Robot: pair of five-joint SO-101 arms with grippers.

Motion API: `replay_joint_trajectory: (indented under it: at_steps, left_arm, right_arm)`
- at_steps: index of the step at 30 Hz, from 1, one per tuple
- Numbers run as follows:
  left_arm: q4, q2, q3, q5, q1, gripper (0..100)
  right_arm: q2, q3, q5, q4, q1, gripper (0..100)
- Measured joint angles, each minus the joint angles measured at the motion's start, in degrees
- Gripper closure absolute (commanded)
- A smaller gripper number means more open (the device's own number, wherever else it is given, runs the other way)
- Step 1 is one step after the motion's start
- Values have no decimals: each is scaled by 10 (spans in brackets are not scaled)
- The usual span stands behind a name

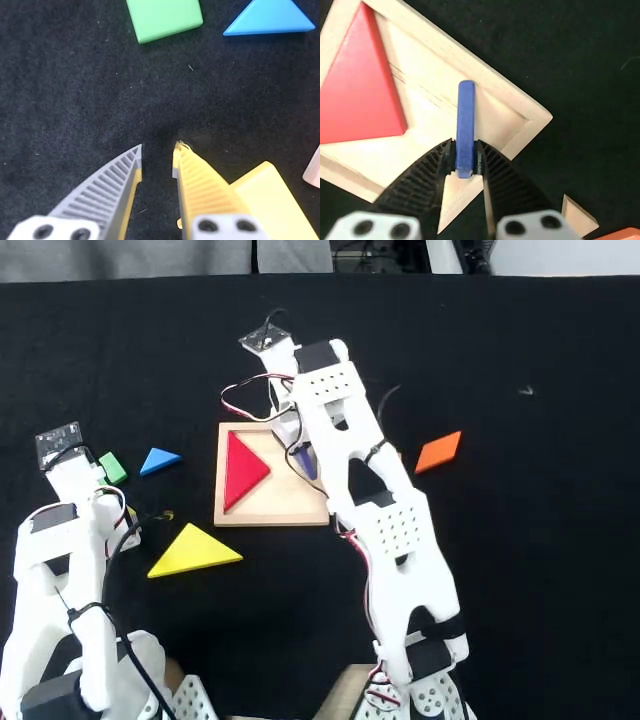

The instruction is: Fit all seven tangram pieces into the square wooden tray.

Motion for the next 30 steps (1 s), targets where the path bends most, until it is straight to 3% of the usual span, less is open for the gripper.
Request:
replay_joint_trajectory:
  at_steps: [7, 17, 28, 30]
  left_arm:
    - [0, 0, 0, 0, 0, 881]
    - [0, 0, 0, 0, 0, 881]
    - [0, 0, 0, 0, 0, 881]
    - [0, 0, 0, 0, 0, 881]
  right_arm:
    - [1, -35, -23, 11, 1, 795]
    - [1, -55, 11, 17, 4, 832]
    - [1, -76, 23, 25, 66, 833]
    - [1, -101, 23, 47, 62, 870]
